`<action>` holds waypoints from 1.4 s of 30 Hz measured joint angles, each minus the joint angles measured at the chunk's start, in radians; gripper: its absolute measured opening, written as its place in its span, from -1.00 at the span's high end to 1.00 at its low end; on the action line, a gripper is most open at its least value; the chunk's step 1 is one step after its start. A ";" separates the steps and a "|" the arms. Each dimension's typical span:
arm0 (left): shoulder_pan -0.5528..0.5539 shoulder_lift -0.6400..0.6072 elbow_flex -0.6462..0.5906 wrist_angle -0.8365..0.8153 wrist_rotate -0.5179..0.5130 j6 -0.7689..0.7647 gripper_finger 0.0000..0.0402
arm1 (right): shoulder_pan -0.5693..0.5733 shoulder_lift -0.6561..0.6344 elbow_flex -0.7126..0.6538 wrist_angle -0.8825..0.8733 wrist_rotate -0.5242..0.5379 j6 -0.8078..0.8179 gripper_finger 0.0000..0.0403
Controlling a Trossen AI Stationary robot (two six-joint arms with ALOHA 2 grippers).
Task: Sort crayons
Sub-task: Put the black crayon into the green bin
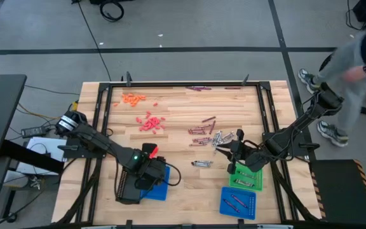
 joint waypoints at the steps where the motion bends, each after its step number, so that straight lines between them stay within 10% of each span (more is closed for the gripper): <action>1: 0.000 0.000 -0.008 0.018 0.015 -0.010 0.92 | 0.000 0.000 0.000 0.000 0.000 0.000 0.64; 11: 0.016 0.000 0.023 0.102 0.042 0.024 0.92 | 0.000 -0.001 0.000 -0.014 -0.001 0.003 0.64; 21: 0.199 0.000 0.030 0.515 -0.031 0.451 0.92 | -0.033 0.000 0.000 -0.023 0.087 0.036 0.64; 33: 0.408 0.150 0.030 0.943 0.318 0.754 0.92 | 0.036 -0.055 0.000 -0.120 0.280 0.010 0.64; 42: 0.484 0.245 0.122 0.971 0.443 0.788 0.92 | -0.022 -0.063 -0.085 -0.145 0.250 0.111 0.64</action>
